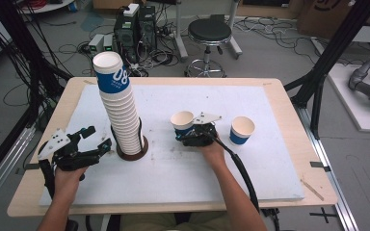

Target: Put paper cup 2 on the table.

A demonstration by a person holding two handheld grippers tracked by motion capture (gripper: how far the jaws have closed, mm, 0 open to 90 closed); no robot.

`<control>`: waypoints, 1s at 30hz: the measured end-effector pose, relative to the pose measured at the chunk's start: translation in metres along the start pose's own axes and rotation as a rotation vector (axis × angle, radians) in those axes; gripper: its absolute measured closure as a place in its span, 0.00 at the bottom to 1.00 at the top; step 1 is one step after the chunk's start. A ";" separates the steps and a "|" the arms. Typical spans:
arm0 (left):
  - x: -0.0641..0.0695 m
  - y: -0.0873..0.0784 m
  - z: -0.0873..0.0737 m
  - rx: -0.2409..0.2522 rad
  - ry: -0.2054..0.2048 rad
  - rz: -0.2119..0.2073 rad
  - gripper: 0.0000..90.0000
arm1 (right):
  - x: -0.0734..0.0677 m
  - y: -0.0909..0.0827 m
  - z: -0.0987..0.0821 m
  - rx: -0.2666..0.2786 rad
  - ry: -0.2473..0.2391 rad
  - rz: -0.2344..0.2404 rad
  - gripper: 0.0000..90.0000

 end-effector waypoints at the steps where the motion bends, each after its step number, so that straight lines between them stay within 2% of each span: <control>1: -0.001 0.000 0.000 0.000 0.001 0.001 0.19 | 0.000 0.000 0.000 0.000 0.000 0.000 0.28; 4: -0.002 -0.001 0.000 0.002 0.000 0.005 0.19 | 0.001 -0.004 -0.003 -0.009 0.027 0.011 0.27; 8: -0.001 -0.002 0.001 0.005 0.001 0.007 0.19 | 0.000 -0.007 -0.006 -0.037 0.017 0.021 0.24; 9: -0.002 -0.002 0.001 0.003 0.000 0.008 0.19 | -0.001 -0.007 -0.007 -0.045 0.029 0.014 0.22; 12: -0.002 -0.002 0.001 0.004 -0.001 0.007 0.19 | -0.003 -0.008 -0.007 -0.048 0.039 0.020 0.20; 15: -0.002 -0.002 0.001 0.005 -0.004 0.009 0.19 | -0.005 -0.010 -0.006 -0.056 0.029 0.021 0.16; 21: -0.003 -0.002 0.000 0.004 -0.003 0.009 0.19 | -0.004 -0.023 0.001 -0.017 0.017 0.017 0.15; 26: -0.002 -0.002 0.001 0.006 -0.003 0.010 0.19 | -0.007 -0.028 0.002 -0.007 0.027 0.035 0.15; 30: -0.003 -0.003 0.001 0.007 -0.001 0.013 0.19 | -0.009 -0.035 0.000 -0.029 0.023 0.039 0.15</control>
Point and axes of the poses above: each handheld gripper's, and its own axes: y roughly forward along the jaws, z roughly out of its top, x roughly to its right, the point moved 9 cm from there along y, roughly forward along the jaws, and after that the axes turned 7 degrees about z, right-handed, at the moved point
